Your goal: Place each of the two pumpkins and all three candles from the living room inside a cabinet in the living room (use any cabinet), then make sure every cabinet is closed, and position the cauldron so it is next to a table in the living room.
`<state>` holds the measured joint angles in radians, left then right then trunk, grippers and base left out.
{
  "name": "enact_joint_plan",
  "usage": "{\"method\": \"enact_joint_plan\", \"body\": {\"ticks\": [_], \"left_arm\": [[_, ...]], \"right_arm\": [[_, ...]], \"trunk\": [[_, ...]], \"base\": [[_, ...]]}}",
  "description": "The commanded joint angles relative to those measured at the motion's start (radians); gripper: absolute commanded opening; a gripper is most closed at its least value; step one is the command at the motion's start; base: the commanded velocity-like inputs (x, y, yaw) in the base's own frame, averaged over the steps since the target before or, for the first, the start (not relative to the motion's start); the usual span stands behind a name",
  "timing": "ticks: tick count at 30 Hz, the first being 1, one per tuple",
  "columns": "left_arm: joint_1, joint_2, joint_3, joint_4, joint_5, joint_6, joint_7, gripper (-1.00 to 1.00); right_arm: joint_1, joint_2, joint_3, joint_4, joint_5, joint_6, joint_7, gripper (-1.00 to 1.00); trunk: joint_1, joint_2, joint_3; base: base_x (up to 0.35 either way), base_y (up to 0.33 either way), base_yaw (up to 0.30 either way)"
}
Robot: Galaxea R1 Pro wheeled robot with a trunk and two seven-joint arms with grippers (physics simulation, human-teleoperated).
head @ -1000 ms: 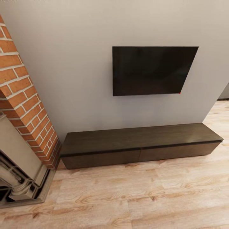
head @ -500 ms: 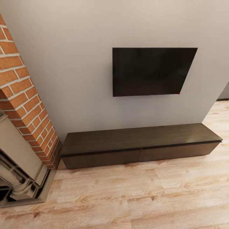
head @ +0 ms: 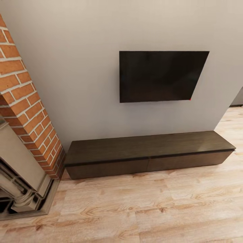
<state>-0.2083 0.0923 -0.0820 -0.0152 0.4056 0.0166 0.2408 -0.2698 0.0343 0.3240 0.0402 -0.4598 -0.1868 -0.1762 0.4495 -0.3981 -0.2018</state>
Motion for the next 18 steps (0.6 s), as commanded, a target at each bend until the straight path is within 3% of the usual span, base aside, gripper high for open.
{"method": "enact_joint_plan", "body": {"ticks": [1, 18], "left_arm": [[0.000, -0.003, -0.008, -0.001, 0.009, 0.002, 0.003, 1.00], [0.000, -0.021, -0.008, -0.002, 0.009, 0.002, 0.003, 1.00]], "right_arm": [[-0.002, 0.000, 0.008, 0.004, -0.009, -0.007, 0.000, 1.00], [-0.002, 0.000, 0.009, 0.006, -0.002, -0.005, 0.036, 1.00]], "trunk": [[0.001, -0.002, -0.002], [0.001, -0.002, -0.002]], "base": [[0.000, 0.000, 0.000], [0.000, 0.000, 0.000]]}}
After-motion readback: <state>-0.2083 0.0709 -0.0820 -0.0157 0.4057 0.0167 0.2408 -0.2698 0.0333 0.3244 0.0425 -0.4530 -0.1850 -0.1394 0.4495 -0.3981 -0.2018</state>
